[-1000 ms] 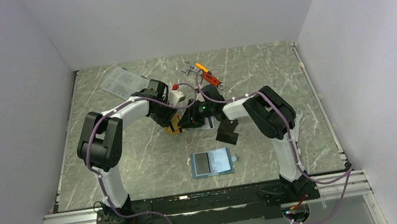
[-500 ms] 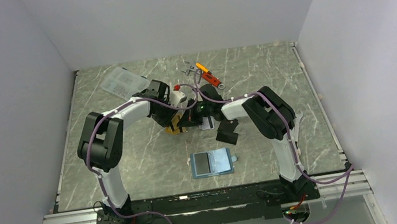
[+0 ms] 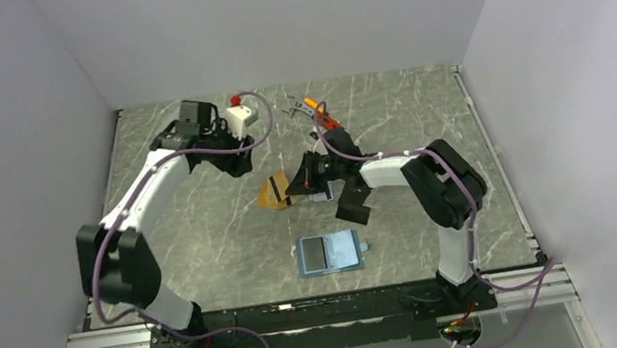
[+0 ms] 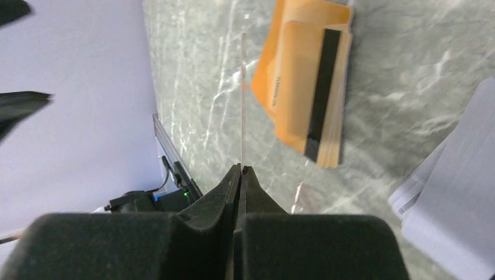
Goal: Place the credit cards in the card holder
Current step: Pick up the credit card from the storage box, then insert the credit card into the card holder.
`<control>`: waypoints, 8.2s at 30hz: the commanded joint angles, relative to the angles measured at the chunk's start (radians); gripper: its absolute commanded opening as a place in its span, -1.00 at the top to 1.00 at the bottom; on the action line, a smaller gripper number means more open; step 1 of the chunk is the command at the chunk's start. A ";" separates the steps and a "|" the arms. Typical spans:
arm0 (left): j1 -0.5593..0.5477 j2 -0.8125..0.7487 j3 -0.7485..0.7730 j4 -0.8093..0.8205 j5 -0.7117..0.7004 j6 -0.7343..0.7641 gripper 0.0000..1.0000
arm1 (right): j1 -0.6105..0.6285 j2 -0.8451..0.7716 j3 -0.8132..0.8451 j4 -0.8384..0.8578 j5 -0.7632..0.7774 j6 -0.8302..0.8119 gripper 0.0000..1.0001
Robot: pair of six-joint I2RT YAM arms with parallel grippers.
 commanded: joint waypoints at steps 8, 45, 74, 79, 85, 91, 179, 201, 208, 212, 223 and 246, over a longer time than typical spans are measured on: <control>0.088 -0.188 0.057 -0.110 0.519 -0.101 -0.99 | -0.001 -0.470 -0.123 -0.152 0.057 -0.149 1.00; 0.088 -0.356 -0.208 0.556 1.064 -0.781 -0.10 | 0.099 -0.868 -0.077 -0.182 0.082 -0.147 1.00; 0.085 -0.341 -0.225 0.758 1.101 -0.948 0.11 | 0.160 -0.722 -0.065 0.027 0.008 -0.049 1.00; 0.086 -0.338 -0.232 0.815 1.124 -1.002 0.60 | 0.177 -0.702 -0.074 0.053 -0.019 -0.050 1.00; 0.086 -0.352 -0.223 0.751 1.142 -0.954 1.00 | 0.173 -0.698 -0.003 -0.029 -0.015 -0.110 0.39; 0.085 -0.378 -0.230 0.729 1.151 -0.942 1.00 | 0.153 -0.659 0.123 -0.095 -0.042 -0.178 0.28; -0.667 0.115 -0.232 -0.007 -0.133 0.283 0.31 | -0.125 -0.960 -0.514 -0.721 0.156 -0.286 1.00; -0.684 0.099 -0.233 -0.016 -0.143 0.283 0.37 | -0.125 -0.944 -0.590 -0.681 0.152 -0.269 1.00; -0.688 0.095 -0.229 -0.018 -0.145 0.282 0.38 | -0.125 -0.943 -0.596 -0.683 0.155 -0.271 1.00; -0.690 0.094 -0.232 -0.018 -0.147 0.283 0.39 | -0.126 -0.940 -0.595 -0.675 0.149 -0.268 1.00; -0.695 0.093 -0.229 -0.020 -0.151 0.285 0.41 | -0.125 -0.917 -0.622 -0.640 0.136 -0.258 1.00; -0.697 0.087 -0.229 -0.030 -0.155 0.291 0.46 | -0.127 -0.873 -0.640 -0.630 0.170 -0.270 1.00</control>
